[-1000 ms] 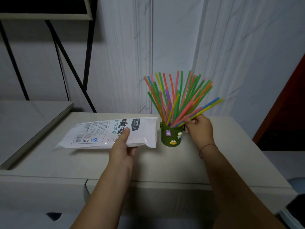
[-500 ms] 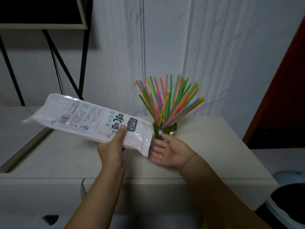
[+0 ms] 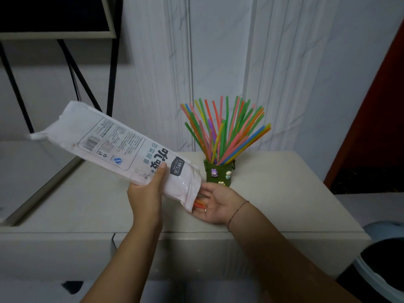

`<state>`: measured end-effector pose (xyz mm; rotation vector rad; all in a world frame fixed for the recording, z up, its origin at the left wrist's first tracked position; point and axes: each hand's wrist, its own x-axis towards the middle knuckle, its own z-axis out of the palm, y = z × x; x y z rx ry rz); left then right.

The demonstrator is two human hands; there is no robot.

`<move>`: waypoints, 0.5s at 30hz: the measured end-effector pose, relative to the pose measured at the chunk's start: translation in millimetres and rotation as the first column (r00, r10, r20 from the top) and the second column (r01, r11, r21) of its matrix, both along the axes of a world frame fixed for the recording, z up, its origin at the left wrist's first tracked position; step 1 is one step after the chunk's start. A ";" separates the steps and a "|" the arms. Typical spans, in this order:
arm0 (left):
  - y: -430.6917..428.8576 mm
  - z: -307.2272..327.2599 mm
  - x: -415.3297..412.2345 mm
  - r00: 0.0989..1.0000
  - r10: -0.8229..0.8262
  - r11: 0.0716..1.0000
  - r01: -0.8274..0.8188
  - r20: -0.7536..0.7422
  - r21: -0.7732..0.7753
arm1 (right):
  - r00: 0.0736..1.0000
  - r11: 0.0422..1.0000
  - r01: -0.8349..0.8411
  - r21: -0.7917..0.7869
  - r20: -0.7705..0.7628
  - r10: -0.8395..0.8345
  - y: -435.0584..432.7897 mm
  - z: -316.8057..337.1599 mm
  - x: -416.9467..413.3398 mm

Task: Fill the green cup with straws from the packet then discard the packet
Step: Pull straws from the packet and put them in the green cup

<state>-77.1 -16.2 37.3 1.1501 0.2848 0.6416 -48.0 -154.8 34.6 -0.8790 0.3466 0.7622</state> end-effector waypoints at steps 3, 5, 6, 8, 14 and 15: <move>6.0 -1.1 2.6 1.000 0.000 0.991 -0.003 -0.024 -0.133 | 0.997 0.991 -0.053 -0.125 0.040 0.059 -1.4 2.4 -1.3; 10.2 -1.5 4.2 0.999 -0.005 0.979 -0.003 -0.038 -0.205 | 0.995 0.980 -0.081 -0.184 0.045 0.091 -1.3 3.4 -2.1; 12.0 -1.7 5.1 0.999 -0.004 0.973 -0.005 -0.040 -0.230 | 0.994 0.977 -0.082 -0.199 0.050 0.094 -0.7 3.6 -2.1; 14.3 -2.1 6.3 0.999 -0.006 0.967 -0.004 -0.039 -0.254 | 0.994 0.979 -0.059 -0.194 0.079 0.075 1.2 3.1 -2.4; 17.9 -4.0 9.3 0.997 0.004 0.969 -0.024 -0.083 -0.245 | 0.972 0.989 0.110 -0.096 0.217 -0.087 1.0 2.0 2.3; 18.5 -4.2 9.8 0.994 0.009 0.970 -0.036 -0.112 -0.241 | 0.966 0.987 0.128 -0.096 0.238 -0.102 -0.5 2.4 3.4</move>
